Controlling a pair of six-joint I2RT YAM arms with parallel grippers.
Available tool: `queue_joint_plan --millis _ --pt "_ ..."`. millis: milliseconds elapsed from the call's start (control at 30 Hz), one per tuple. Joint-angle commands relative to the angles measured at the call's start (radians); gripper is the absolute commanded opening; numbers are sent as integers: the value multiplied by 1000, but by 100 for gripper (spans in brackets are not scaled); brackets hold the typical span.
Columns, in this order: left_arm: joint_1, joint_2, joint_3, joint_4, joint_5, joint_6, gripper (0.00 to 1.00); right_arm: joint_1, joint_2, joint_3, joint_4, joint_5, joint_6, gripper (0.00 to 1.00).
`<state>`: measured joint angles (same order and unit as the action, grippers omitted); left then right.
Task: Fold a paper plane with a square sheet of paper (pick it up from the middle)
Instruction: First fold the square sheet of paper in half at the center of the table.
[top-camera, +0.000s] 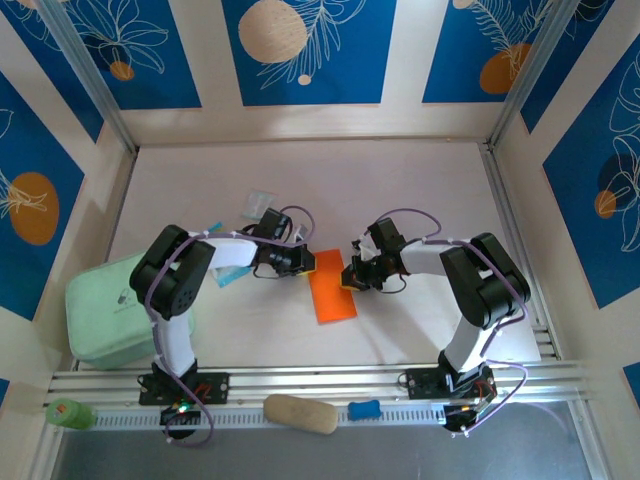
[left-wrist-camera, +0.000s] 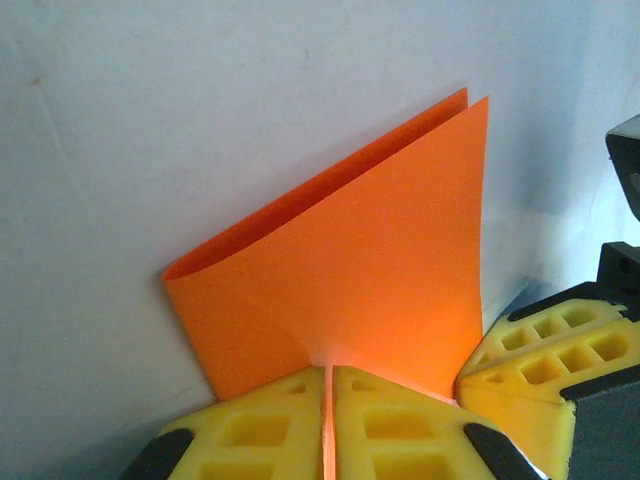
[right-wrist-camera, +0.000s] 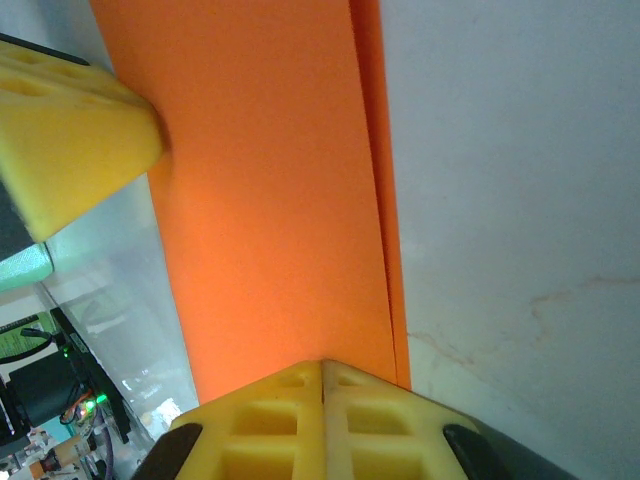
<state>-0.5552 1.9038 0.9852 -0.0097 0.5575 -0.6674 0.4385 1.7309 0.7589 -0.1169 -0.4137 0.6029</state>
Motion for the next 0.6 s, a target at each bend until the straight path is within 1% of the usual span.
queue_joint_plan --millis 0,100,200,467,567 --pt "9 6 40 -107 -22 49 10 -1 9 -32 -96 82 6 4" --pt "19 15 101 -140 -17 67 11 -1 12 -33 -94 82 8 4" --pt "28 47 128 -147 -15 76 10 -2 14 -33 -92 82 9 4" --pt "34 93 45 -73 -11 47 10 -6 15 -34 -92 79 8 4" --pt "35 87 44 -69 -4 42 10 -7 18 -29 -95 79 6 4"
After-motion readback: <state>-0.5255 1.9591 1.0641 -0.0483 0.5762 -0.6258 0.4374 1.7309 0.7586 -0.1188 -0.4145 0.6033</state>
